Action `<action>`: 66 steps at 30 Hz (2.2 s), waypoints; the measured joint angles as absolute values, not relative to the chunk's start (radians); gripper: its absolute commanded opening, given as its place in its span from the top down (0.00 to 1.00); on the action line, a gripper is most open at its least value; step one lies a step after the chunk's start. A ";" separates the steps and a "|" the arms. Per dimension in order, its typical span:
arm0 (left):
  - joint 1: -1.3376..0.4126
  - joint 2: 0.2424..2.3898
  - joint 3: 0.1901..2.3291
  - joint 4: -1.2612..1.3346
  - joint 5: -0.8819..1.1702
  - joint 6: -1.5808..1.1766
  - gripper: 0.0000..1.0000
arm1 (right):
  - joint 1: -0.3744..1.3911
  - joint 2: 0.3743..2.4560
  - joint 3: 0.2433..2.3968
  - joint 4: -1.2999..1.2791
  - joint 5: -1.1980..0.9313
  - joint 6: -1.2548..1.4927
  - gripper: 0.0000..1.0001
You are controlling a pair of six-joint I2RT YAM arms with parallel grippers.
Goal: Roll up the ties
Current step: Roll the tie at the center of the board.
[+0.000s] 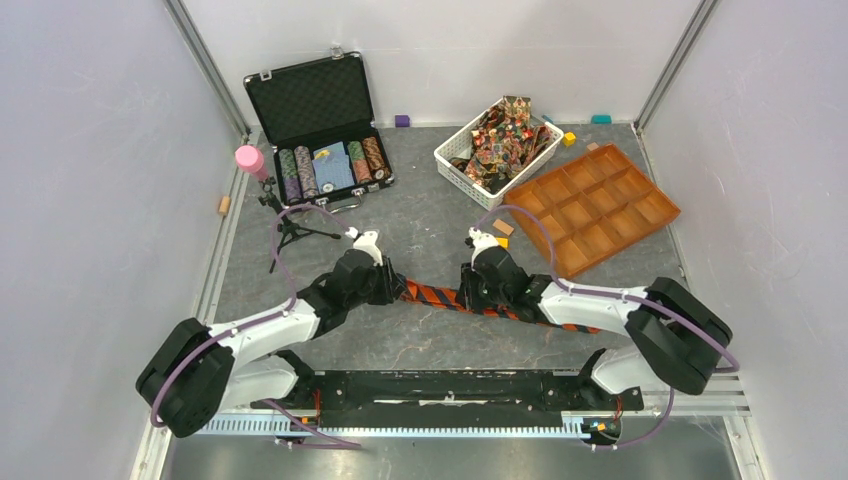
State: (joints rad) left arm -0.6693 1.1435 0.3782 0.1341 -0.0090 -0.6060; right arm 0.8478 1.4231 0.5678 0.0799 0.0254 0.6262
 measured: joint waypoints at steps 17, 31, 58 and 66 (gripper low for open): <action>-0.841 1.245 0.644 -0.221 -0.357 -0.567 0.69 | 0.848 1.064 0.539 -0.093 0.140 0.593 0.69; -1.037 1.574 0.919 -0.566 -0.721 -0.550 0.70 | 0.848 0.833 0.539 -0.244 0.240 0.578 0.67; -1.239 1.976 1.233 -0.923 -0.971 -0.619 0.43 | 0.848 0.619 0.539 -0.416 0.365 0.604 0.60; -1.264 1.989 1.293 -0.933 -0.963 -0.625 0.42 | 0.848 0.609 0.539 -0.429 0.368 0.609 0.58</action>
